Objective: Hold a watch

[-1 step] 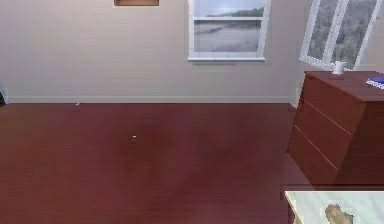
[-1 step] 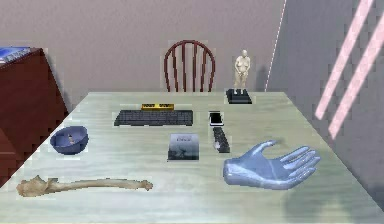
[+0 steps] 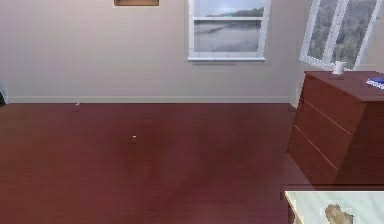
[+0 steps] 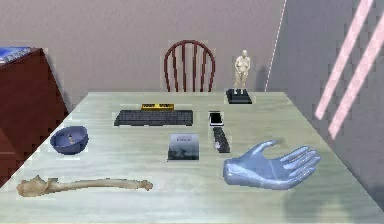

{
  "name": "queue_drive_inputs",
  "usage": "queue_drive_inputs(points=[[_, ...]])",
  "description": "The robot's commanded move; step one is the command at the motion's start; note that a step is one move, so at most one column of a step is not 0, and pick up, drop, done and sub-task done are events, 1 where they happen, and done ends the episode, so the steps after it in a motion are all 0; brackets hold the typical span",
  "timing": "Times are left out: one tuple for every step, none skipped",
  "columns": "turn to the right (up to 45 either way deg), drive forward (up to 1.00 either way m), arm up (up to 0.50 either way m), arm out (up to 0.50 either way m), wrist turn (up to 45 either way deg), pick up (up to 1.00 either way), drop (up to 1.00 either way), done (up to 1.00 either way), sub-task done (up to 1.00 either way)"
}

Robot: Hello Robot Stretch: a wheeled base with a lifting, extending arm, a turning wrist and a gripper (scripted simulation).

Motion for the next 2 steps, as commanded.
queue_drive_inputs(points=[[0.0,0.00,0.38,0.00,0.0,0.00,0.00,0.00,0.00],[0.0,0.00,0.00,0.42,0.0,0.00,0.00,0.00,0.00]])
